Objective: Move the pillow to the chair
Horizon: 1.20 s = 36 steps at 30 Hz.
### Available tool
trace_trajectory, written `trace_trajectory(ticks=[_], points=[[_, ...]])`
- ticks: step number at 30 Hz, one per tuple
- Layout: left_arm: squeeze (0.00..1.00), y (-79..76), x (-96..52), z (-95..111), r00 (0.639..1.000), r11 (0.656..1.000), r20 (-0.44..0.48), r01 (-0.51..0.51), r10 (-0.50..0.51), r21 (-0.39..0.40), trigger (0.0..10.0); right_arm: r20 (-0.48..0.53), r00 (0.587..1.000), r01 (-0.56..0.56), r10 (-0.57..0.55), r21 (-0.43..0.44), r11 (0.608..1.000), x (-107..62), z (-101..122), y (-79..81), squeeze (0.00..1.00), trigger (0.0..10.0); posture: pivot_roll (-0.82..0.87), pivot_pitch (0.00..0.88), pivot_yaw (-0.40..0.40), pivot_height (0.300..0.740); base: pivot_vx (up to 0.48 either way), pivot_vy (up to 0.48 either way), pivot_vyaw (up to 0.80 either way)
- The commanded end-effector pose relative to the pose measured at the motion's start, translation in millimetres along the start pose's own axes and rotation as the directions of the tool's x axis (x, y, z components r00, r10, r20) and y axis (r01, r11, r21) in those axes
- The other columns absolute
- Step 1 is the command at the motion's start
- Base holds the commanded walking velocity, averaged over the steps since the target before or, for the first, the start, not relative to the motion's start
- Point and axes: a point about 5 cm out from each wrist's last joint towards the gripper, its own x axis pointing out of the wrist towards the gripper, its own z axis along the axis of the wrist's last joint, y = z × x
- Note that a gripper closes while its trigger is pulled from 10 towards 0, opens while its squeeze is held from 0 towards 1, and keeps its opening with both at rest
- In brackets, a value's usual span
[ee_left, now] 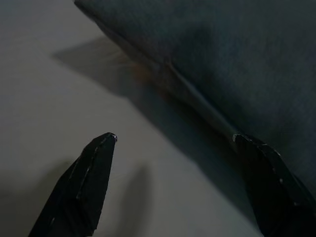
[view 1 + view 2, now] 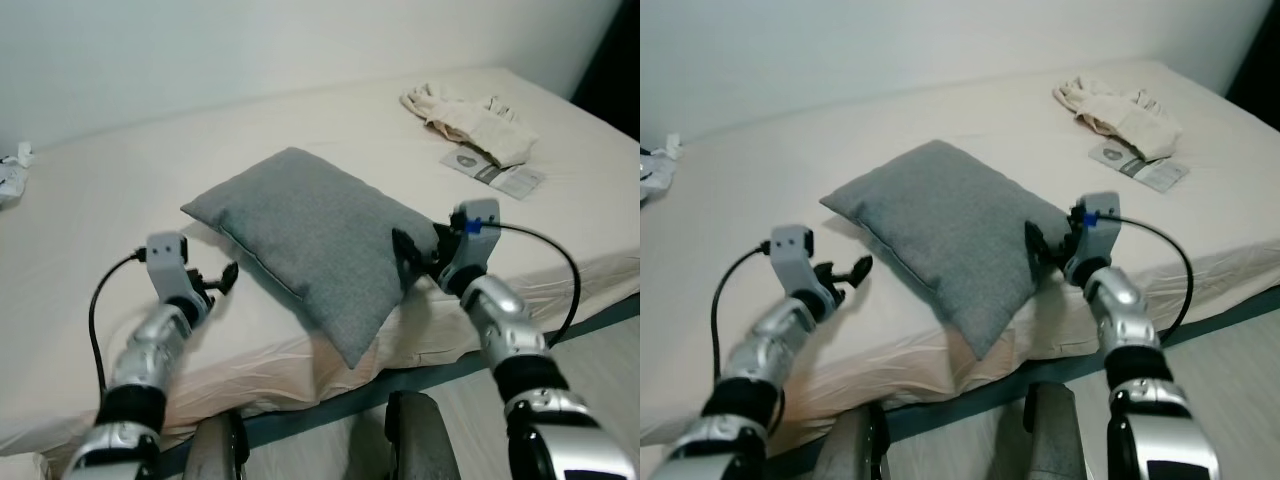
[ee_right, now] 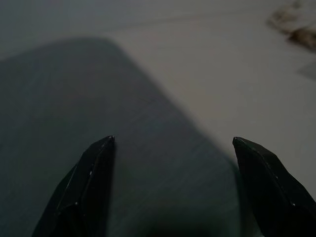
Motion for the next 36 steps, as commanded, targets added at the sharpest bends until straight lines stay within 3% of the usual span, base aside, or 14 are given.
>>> trace_trajectory(ticks=[1,6,10,14,17,22,24,25,26,27,28,30,31,36], points=[[1.0,6.3,-3.6,-6,0.998,0.998,-0.058,0.026,-0.029,-0.059,10.0,-0.047,0.996,0.079,-0.076,0.057,0.995,-5.2,-7,-15.5,1.0,10.0,0.07,0.225,0.063,0.545,0.0,0.0,0.0],[1.0,-0.2,-4.0,-9,0.987,0.991,-0.117,0.098,-0.108,-0.089,10.0,-0.09,0.99,0.115,-0.106,0.11,0.987,-10.2,-11,-27.8,1.0,10.0,0.07,0.233,0.072,0.545,0.0,0.0,0.0],[1.0,-14.4,-6.8,-20,0.946,0.951,-0.199,0.209,-0.256,-0.229,10.0,-0.128,0.983,0.154,-0.13,0.191,0.969,-16.3,-8,-43.5,1.0,10.0,0.07,0.241,0.074,0.545,0.0,0.0,0.0],[1.0,-26.5,-7.5,-26,0.92,0.905,-0.205,0.251,-0.333,-0.343,10.0,-0.149,0.983,0.143,-0.109,0.234,0.962,-18.1,-7,-47.3,1.0,10.0,0.07,0.242,0.07,0.545,0.0,0.0,0.0],[1.0,-35.6,-8.1,-32,0.904,0.89,-0.221,0.273,-0.367,-0.365,10.0,-0.167,0.981,0.141,-0.098,0.269,0.953,-18.0,-11,-45.2,1.0,10.0,0.07,0.242,0.068,0.545,0.0,0.0,0.0],[1.0,-57.0,-6.2,-49,0.885,0.879,-0.256,0.273,-0.389,-0.392,10.0,-0.186,0.983,0.076,-0.017,0.319,0.945,-11.5,-23,-26.6,1.0,10.0,0.07,0.241,0.07,0.545,0.0,0.0,0.0],[1.0,-66.5,-4.5,-50,0.881,0.858,-0.248,0.27,-0.403,-0.437,10.0,-0.178,0.983,0.03,0.033,0.341,0.939,-6.7,-25,-16.2,1.0,10.0,0.07,0.239,0.072,0.545,0.0,0.0,0.0],[0.53,-72.4,-3.7,-51,0.877,0.85,-0.245,0.274,-0.413,-0.451,10.0,-0.181,0.982,0.015,0.05,0.34,0.94,-4.3,-27,-11.4,1.0,10.0,0.07,0.238,0.071,0.545,0.0,0.0,0.0],[0.38,-76.9,-3.0,-52,0.875,0.847,-0.245,0.276,-0.417,-0.455,10.0,-0.186,0.981,0.008,0.058,0.338,0.941,-2.8,-27,-8.3,1.0,10.0,0.07,0.237,0.071,0.545,0.0,0.0,0.0],[0.0,-82.7,-2.2,-54,0.872,0.846,-0.251,0.278,-0.421,-0.456,10.0,-0.189,0.979,0.0,0.07,0.345,0.939,-1.2,-29,-4.6,1.0,10.0,0.07,0.237,0.071,0.545,0.0,0.0,0.0],[0.0,-87.4,-1.9,-56,0.868,0.845,-0.255,0.281,-0.426,-0.455,10.0,-0.192,0.978,-0.005,0.078,0.354,0.935,-0.1,-30,-2.0,0.45,10.0,0.07,0.236,0.071,0.545,0.0,0.0,0.0],[0.0,-92.2,-1.5,-58,0.866,0.852,-0.261,0.288,-0.427,-0.437,10.0,-0.195,0.977,-0.012,0.088,0.364,0.931,1.1,-31,1.2,0.45,10.0,0.07,0.235,0.07,0.545,0.0,0.0,0.0],[0.0,-98.8,-1.2,-62,0.862,0.857,-0.273,0.292,-0.428,-0.424,10.0,-0.201,0.974,-0.026,0.107,0.368,0.929,2.9,-33,6.6,0.0,10.0,0.06,0.235,0.07,0.545,0.0,0.0,0.0],[0.0,-113.2,2.6,-69,0.89,0.89,-0.248,0.283,-0.383,-0.358,10.0,-0.192,0.968,-0.078,0.164,0.389,0.918,9.9,-36,24.6,0.0,10.0,0.06,0.237,0.067,0.545,0.0,0.0,0.0]])
